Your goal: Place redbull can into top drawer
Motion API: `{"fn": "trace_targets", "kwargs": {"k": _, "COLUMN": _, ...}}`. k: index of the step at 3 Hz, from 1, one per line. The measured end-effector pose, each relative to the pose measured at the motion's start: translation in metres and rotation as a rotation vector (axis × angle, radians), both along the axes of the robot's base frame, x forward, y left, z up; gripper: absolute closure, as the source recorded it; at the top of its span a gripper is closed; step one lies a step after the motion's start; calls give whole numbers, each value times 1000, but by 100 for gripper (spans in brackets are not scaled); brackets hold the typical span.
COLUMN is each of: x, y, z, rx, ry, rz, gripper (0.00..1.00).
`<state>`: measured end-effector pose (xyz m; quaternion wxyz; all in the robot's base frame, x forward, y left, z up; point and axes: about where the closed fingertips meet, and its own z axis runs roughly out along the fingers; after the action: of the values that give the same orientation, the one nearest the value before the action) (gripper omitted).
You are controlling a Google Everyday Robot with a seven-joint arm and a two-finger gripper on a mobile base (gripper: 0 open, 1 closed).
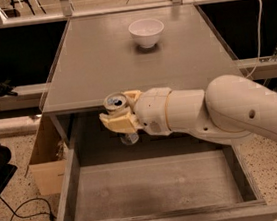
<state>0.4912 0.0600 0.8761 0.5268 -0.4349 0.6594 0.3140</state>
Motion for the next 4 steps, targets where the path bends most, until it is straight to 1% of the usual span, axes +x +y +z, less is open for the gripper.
{"fn": "trace_targets", "kwargs": {"k": 1, "x": 0, "y": 6, "z": -42, "rx": 17, "ry": 10, "rz": 53, "gripper": 100}}
{"fn": "trace_targets", "kwargs": {"k": 2, "x": -1, "y": 6, "z": -75, "rx": 24, "ry": 17, "rz": 85, "gripper": 100}}
{"fn": "trace_targets", "kwargs": {"k": 3, "x": -3, "y": 4, "z": -111, "rx": 44, "ry": -27, "rz": 126, "gripper": 100}}
{"fn": "trace_targets", "kwargs": {"k": 4, "x": -6, "y": 2, "z": -128, "rx": 58, "ry": -87, "rz": 159, "gripper": 100}}
